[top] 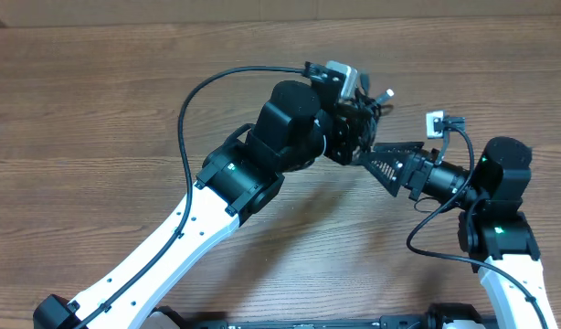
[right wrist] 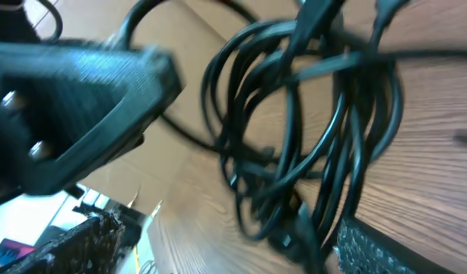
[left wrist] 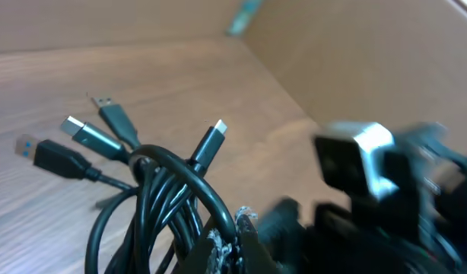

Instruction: Untangle cables

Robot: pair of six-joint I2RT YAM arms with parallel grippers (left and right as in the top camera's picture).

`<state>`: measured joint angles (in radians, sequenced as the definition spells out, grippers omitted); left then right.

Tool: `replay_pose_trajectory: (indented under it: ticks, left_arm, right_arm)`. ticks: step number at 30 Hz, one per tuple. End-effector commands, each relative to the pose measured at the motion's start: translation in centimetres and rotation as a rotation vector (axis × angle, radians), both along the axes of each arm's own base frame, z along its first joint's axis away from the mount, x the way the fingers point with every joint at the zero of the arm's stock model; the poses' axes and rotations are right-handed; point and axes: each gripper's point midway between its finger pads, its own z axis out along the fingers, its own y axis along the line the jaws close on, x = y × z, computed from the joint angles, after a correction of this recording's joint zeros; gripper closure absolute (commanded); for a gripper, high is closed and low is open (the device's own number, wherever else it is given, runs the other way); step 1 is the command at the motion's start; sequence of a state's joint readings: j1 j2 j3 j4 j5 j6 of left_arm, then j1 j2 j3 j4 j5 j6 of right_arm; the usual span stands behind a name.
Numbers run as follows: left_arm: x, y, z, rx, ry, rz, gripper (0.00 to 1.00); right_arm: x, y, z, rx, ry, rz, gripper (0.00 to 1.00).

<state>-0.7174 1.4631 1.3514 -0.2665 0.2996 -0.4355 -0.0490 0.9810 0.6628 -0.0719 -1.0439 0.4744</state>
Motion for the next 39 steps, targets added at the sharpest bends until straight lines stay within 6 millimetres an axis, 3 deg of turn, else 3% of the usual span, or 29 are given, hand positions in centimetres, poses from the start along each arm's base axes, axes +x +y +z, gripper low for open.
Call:
replay_pose_trajectory:
  ticks: [1, 8, 10, 12, 16, 20, 22, 28, 36, 37, 39]
  left_arm:
    - [-1.9, -0.3, 3.3, -0.076, -0.057, -0.161, 0.96]
    - [-3.7, 0.0, 5.8, -0.192, -0.082, -0.363, 0.96]
    - [-4.3, 0.2, 6.6, -0.222, -0.102, -0.42, 0.96]
    - [-4.4, 0.3, 6.7, -0.226, -0.098, -0.432, 0.96]
    - [-4.6, 0.3, 6.5, -0.225, -0.09, -0.44, 0.96]
    - [-4.7, 0.3, 6.6, -0.227, -0.088, -0.45, 0.96]
    - [-4.9, 0.2, 6.6, -0.228, -0.087, -0.456, 0.96]
    - [-5.2, -0.1, 6.6, -0.228, -0.086, -0.463, 0.96]
    - [-5.2, -0.1, 6.6, -0.228, -0.087, -0.464, 0.96]
    - [-5.2, -0.1, 6.6, -0.228, -0.087, -0.462, 0.89]
    - [-5.1, 0.0, 6.6, -0.228, -0.088, -0.459, 0.59]
  right_arm:
    - [0.1, -0.4, 1.1, 0.005, -0.029, 0.0, 0.1]
    - [0.1, -0.4, 1.3, 0.004, -0.043, 0.002, 0.17]
    - [0.1, -0.4, 1.3, 0.005, -0.043, 0.002, 0.25]
    - [-0.1, -0.2, 1.6, 0.01, -0.057, 0.021, 0.31]
    - [-1.6, 0.7, 3.3, 0.035, -0.147, 0.141, 0.32]
    - [-2.0, 0.9, 3.7, 0.039, -0.173, 0.17, 0.38]
    - [-2.0, 0.9, 3.7, 0.038, -0.173, 0.17, 0.59]
    - [-2.0, 0.9, 3.7, 0.038, -0.173, 0.17, 0.95]
    - [-2.0, 0.9, 3.7, 0.039, -0.172, 0.17, 0.96]
    - [-2.0, 0.9, 3.7, 0.039, -0.172, 0.17, 0.96]
    - [-2.0, 0.9, 3.7, 0.039, -0.172, 0.171, 0.96]
